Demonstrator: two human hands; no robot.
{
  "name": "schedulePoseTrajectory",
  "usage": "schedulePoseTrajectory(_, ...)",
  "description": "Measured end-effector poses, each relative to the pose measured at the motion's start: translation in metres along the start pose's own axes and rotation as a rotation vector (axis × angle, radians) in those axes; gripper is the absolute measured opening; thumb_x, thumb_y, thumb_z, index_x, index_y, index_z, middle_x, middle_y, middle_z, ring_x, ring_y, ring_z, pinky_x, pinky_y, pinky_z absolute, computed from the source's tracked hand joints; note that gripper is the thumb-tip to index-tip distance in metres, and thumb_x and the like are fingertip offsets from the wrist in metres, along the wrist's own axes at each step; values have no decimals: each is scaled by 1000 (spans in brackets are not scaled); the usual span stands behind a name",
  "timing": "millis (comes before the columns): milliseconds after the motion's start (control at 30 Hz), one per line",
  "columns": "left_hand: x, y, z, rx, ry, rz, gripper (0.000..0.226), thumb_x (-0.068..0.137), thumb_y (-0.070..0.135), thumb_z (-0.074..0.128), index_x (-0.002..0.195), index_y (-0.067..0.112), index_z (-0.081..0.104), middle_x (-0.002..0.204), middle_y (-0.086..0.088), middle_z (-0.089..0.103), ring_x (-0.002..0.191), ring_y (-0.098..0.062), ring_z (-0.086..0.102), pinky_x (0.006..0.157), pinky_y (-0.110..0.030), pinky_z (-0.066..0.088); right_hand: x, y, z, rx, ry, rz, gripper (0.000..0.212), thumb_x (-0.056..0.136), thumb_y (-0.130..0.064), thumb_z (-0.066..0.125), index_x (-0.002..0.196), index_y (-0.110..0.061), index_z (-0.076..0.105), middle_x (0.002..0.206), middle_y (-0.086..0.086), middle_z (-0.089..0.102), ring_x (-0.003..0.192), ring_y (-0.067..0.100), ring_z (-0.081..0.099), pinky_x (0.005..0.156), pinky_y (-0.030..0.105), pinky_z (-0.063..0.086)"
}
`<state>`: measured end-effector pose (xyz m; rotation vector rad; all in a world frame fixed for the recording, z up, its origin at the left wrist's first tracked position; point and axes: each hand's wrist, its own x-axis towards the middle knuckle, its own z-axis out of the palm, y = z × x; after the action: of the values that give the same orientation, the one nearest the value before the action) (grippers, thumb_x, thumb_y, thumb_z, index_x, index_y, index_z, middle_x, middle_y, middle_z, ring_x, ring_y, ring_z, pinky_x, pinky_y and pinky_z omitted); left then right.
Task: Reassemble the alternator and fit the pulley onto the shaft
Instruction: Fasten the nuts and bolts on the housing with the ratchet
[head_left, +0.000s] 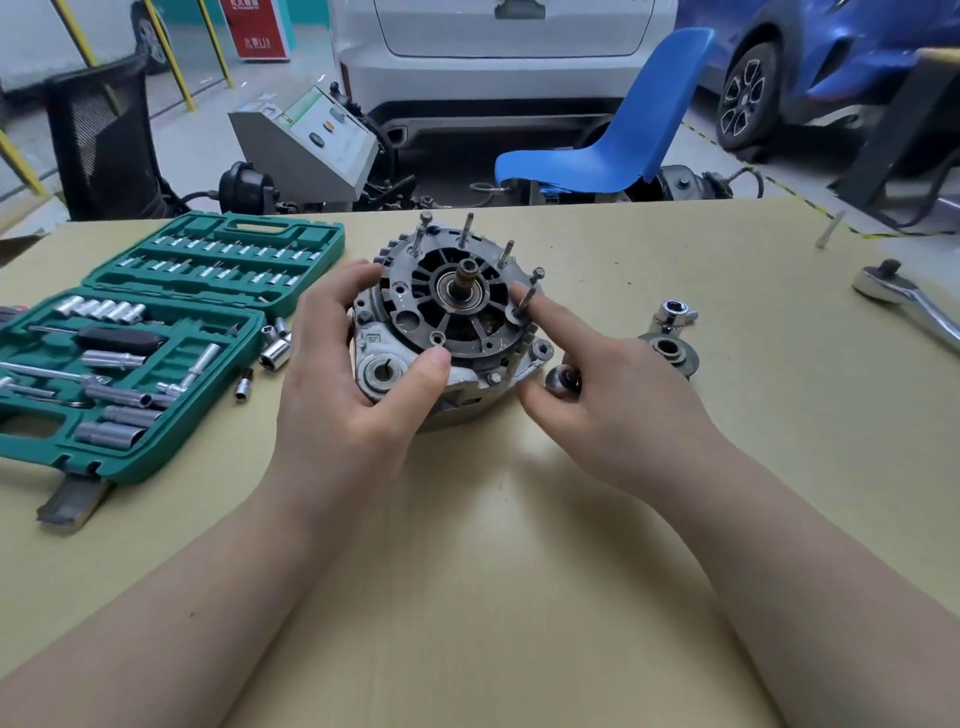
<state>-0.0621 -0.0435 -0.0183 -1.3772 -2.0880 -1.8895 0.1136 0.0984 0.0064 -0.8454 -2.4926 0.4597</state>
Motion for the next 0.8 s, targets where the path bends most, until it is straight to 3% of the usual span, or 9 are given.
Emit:
schedulePoseTrajectory(133, 0, 0, 0, -7, -5, -6, 67, 86, 48, 77, 146, 44, 48, 147, 7, 58, 135, -25, 61, 113, -55, 50, 4, 3, -5, 47, -35, -3, 78, 87, -38, 59, 140, -79, 18, 68, -22, 57, 63, 10, 55, 56, 35, 50)
schedulePoseTrajectory(267, -1, 0, -1, -9, -7, -9, 66, 85, 49, 77, 145, 45, 49, 146, 7, 58, 135, -24, 61, 112, -56, 51, 1, 0, -2, 68, -50, -1, 79, 87, -36, 60, 143, -74, 18, 64, -11, 59, 65, 15, 58, 60, 41, 54)
schedulePoseTrajectory(467, 0, 1, -2, 29, -27, 6, 67, 86, 49, 75, 147, 38, 50, 150, 7, 54, 141, -22, 56, 116, -53, 48, 0, 1, 0, 80, -61, -11, 80, 88, -36, 61, 146, -70, 17, 65, -12, 60, 66, 15, 58, 62, 42, 55)
schedulePoseTrajectory(567, 0, 4, -1, 72, -31, 34, 66, 88, 48, 71, 148, 31, 50, 154, 6, 50, 147, -12, 47, 124, -33, 39, 1, -1, 3, 15, -52, -7, 85, 87, -37, 59, 147, -70, 9, 62, -10, 59, 66, 16, 60, 59, 42, 55)
schedulePoseTrajectory(667, 0, 8, 2, 101, -31, 49, 62, 90, 35, 71, 147, 26, 50, 155, 6, 46, 145, 5, 41, 117, -10, 30, 1, -3, 5, -7, -60, -8, 92, 86, -36, 58, 147, -72, -1, 62, -8, 59, 66, 20, 61, 58, 45, 54)
schedulePoseTrajectory(800, -2, 11, 5, 73, -15, 51, 56, 90, 26, 69, 143, 27, 52, 154, 7, 46, 145, 3, 41, 115, -8, 30, 0, -3, 4, -9, -28, -17, 90, 87, -36, 59, 146, -73, 3, 62, -12, 59, 66, 17, 60, 57, 42, 54)
